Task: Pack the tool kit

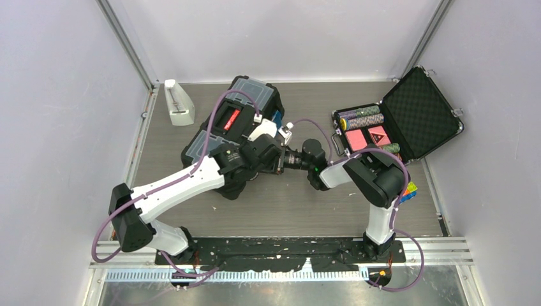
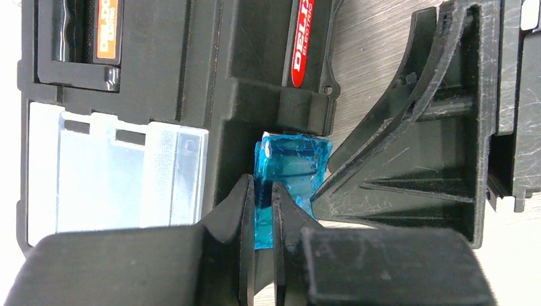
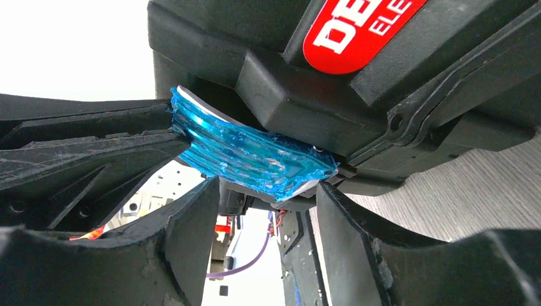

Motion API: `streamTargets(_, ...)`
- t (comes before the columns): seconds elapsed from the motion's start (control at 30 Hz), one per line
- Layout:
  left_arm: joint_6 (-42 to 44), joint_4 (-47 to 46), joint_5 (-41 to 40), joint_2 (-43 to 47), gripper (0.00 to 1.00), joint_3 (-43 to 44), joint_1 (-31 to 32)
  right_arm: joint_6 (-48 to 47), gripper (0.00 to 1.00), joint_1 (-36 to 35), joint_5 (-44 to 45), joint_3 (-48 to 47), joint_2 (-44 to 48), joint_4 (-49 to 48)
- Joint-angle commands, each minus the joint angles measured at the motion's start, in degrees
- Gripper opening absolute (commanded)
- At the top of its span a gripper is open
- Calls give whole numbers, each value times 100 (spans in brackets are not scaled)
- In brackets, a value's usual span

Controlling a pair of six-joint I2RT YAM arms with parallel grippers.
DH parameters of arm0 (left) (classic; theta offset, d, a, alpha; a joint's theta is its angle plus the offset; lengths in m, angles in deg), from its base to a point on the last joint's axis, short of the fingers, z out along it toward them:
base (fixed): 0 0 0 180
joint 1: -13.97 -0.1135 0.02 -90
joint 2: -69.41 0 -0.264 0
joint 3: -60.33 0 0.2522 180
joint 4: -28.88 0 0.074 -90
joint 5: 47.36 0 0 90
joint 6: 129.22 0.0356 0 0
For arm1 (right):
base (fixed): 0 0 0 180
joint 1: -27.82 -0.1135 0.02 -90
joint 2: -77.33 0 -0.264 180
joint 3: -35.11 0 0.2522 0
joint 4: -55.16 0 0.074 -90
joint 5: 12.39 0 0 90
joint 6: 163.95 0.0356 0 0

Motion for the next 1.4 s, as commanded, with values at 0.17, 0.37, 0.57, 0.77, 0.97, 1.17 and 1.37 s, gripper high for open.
streamTargets(0.17, -331, 452, 94, -279, 0, -299, -138, 191, 61, -56, 17, 151, -247, -1046)
streamTargets(0.37, -311, 328, 190, -169, 0, -337, -223, 228, 67, -61, 273, 277, -548, -1267)
streamTargets(0.57, -295, 310, 299, -161, 0, -301, -234, 589, 68, -89, 237, 47, -829, -2093)
streamTargets(0.77, -290, 306, 281, -147, 0, -283, -234, 678, 67, -137, 175, -125, -851, -2600)
streamTargets(0.97, -285, 298, 296, -156, 0, -267, -233, 633, 63, -159, 134, -102, -729, -2634)
streamTargets(1.17, -281, 324, 251, -177, 0, -258, -233, 618, 59, -194, 92, 74, -247, -2632)
streamTargets(1.37, -277, 349, 217, -225, 0, -240, -236, 706, 56, -230, 123, 94, -44, -2634)
